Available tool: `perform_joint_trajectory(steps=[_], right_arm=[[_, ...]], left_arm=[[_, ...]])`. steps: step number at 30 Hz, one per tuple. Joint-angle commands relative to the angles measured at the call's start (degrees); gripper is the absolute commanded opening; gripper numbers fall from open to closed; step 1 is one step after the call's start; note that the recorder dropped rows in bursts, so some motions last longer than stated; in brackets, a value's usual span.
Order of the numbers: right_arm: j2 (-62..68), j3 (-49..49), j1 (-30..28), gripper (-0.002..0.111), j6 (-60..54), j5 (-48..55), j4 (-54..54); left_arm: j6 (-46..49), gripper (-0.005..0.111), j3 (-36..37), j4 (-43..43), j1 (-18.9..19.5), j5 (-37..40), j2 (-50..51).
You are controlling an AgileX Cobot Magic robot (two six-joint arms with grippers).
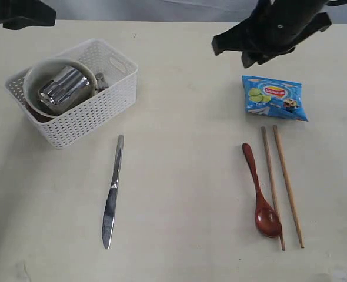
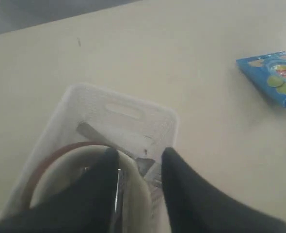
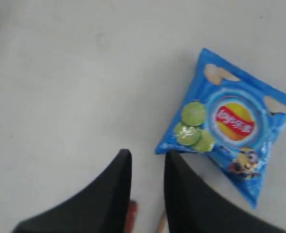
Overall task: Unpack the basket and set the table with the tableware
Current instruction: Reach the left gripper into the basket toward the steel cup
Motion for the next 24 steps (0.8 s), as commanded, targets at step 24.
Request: perform_joint_trajectory(steps=[24], right_arm=[[-0.9,6.9,-8.3,0.024,-7.9,-11.1,-2.9]], left_arm=[[-34.5,0.078,-17.2,49.1,-14.7,16.4,19.4]])
